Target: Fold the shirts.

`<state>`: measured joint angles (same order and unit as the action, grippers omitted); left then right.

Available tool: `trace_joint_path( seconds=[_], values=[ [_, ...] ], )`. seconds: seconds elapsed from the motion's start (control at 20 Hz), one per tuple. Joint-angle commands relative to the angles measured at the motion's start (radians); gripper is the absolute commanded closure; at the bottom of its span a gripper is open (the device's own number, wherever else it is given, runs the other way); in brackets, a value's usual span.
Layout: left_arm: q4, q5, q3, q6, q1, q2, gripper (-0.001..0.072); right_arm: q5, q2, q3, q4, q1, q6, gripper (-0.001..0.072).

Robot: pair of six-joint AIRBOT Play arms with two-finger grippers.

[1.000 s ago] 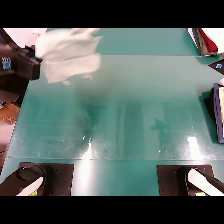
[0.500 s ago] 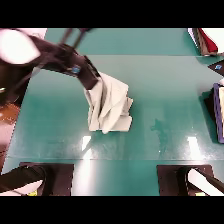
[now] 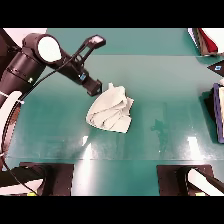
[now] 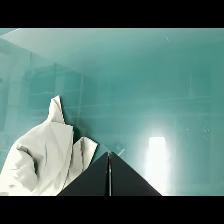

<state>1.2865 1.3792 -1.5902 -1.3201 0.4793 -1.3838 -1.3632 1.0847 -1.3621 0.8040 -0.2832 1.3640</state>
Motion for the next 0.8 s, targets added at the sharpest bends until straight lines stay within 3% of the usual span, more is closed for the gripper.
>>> trace_joint_path(
  seconds=[0.0, 0.25, 0.4, 0.5, 0.65, 0.7, 0.75],
  values=[
    [-0.065, 0.043, 0.154, -0.083, -0.001, 0.043, -0.0008, 0.001, 0.000, 0.000, 0.002, 0.001, 0.000, 0.0693],
    [-0.045, -0.209, 0.443, -0.169, 0.148, 0.076, -0.0009, 0.001, 0.000, 0.000, 0.002, 0.001, 0.000, 0.0693],
    [0.084, -0.377, 0.520, -0.302, 0.204, 0.076, -0.0009, 0.000, 0.000, 0.000, 0.001, 0.001, 0.000, 0.0692],
    [0.140, -0.423, 0.538, -0.354, 0.213, 0.075, -0.0009, -0.002, 0.000, 0.000, 0.000, 0.001, 0.000, 0.0693],
    [0.144, -0.436, 0.542, -0.357, 0.213, 0.049, -0.0008, -0.002, 0.000, 0.000, 0.000, 0.001, 0.000, 0.0693],
    [0.144, -0.435, 0.543, -0.357, 0.213, 0.037, 0.0023, -0.002, 0.000, 0.000, -0.001, 0.001, 0.000, 0.0693],
    [0.145, -0.428, 0.543, -0.355, 0.213, 0.027, 0.0300, -0.003, 0.000, 0.000, 0.000, 0.001, 0.000, 0.0693]
  ],
)
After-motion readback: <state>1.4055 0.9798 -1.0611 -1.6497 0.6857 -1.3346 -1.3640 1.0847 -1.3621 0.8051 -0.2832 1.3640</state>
